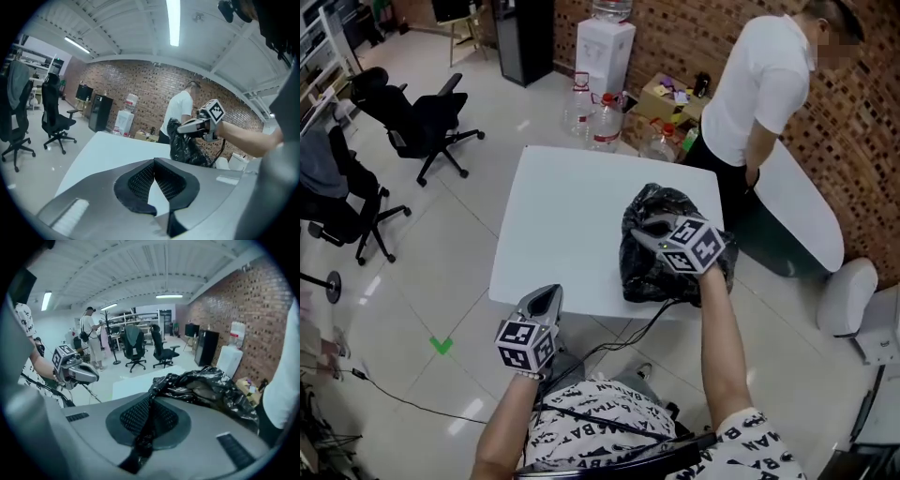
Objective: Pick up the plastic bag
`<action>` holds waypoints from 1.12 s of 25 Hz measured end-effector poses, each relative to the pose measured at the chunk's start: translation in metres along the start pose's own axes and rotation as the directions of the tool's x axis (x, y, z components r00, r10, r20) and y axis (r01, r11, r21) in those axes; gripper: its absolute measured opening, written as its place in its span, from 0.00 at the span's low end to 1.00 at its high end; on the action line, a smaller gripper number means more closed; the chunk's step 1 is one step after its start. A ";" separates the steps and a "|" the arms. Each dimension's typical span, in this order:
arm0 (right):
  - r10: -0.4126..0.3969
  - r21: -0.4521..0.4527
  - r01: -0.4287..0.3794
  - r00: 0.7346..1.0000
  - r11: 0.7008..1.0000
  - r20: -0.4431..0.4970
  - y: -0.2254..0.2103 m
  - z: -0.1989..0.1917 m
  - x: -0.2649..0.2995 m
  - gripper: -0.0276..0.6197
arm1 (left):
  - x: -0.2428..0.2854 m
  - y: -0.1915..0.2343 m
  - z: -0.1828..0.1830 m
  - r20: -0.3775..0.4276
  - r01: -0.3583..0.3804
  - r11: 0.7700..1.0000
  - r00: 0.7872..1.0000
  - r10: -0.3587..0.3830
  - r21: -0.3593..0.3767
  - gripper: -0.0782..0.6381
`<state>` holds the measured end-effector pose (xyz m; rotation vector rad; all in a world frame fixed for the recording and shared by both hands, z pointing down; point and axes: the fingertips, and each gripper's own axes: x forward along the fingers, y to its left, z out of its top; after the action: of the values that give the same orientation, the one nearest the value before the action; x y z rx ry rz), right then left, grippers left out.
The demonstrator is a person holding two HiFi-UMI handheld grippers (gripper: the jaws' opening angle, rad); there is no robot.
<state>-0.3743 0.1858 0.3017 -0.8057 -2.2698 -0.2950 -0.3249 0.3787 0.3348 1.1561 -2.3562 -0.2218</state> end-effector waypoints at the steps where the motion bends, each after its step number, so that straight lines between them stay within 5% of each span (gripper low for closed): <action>1: 0.041 0.019 -0.040 0.997 0.999 -0.059 0.004 -0.006 0.029 0.06 | -0.001 0.009 -0.001 -0.010 0.008 1.000 1.000 -0.008 -0.001 0.11; 4: 0.121 0.082 -0.107 0.974 0.991 -0.192 0.016 -0.027 0.105 0.06 | 0.000 0.030 -0.009 -0.055 0.031 0.999 0.998 -0.032 -0.004 0.11; 9: 0.113 0.146 -0.076 0.956 0.986 -0.271 0.027 -0.057 0.181 0.07 | 0.020 0.052 -0.033 -0.139 0.041 0.999 0.989 -0.042 -0.010 0.11; 10: 0.128 0.177 -0.085 0.960 0.980 -0.249 0.031 -0.057 0.189 0.12 | 0.026 0.054 -0.037 -0.152 0.041 0.999 0.987 -0.042 -0.011 0.11; 11: 0.148 0.212 -0.101 0.965 0.972 -0.218 0.036 -0.055 0.194 0.36 | 0.033 0.055 -0.041 -0.165 0.042 0.999 0.985 -0.043 -0.009 0.11; 12: 0.163 0.238 -0.117 0.969 0.964 -0.184 0.039 -0.052 0.195 0.48 | 0.042 0.055 -0.044 -0.176 0.045 0.999 0.983 -0.046 -0.008 0.11; 16: 0.091 0.268 -0.095 0.996 0.959 0.026 0.034 -0.034 0.151 0.65 | 0.073 0.040 -0.048 -0.198 0.065 0.998 0.978 -0.067 -0.017 0.11; 18: -0.014 0.335 -0.055 0.980 0.940 0.199 0.018 -0.027 0.100 0.66 | 0.089 0.029 -0.043 -0.188 0.084 0.996 0.978 -0.086 -0.017 0.11; 20: -0.159 0.440 0.007 0.938 0.898 0.308 -0.002 -0.037 0.046 0.54 | 0.106 0.023 -0.036 -0.172 0.084 0.996 0.981 -0.085 -0.012 0.11; 22: -0.305 0.553 0.103 0.908 0.827 0.287 -0.023 -0.066 0.010 0.09 | 0.128 0.023 -0.029 -0.164 0.076 0.997 0.984 -0.075 -0.002 0.11; 25: -0.310 0.633 0.091 0.919 0.768 0.243 -0.021 -0.097 0.016 0.04 | 0.171 0.010 -0.030 -0.206 0.131 0.991 0.971 -0.123 0.023 0.11; 28: -0.221 0.615 0.027 0.944 0.788 0.243 0.004 -0.110 0.058 0.04 | 0.203 -0.009 -0.058 -0.314 0.191 0.981 0.934 -0.171 0.034 0.11</action>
<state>-0.3449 0.1704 0.4214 -0.3693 -2.4835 0.5275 -0.3935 0.2197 0.4559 1.3341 -1.9971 -0.0235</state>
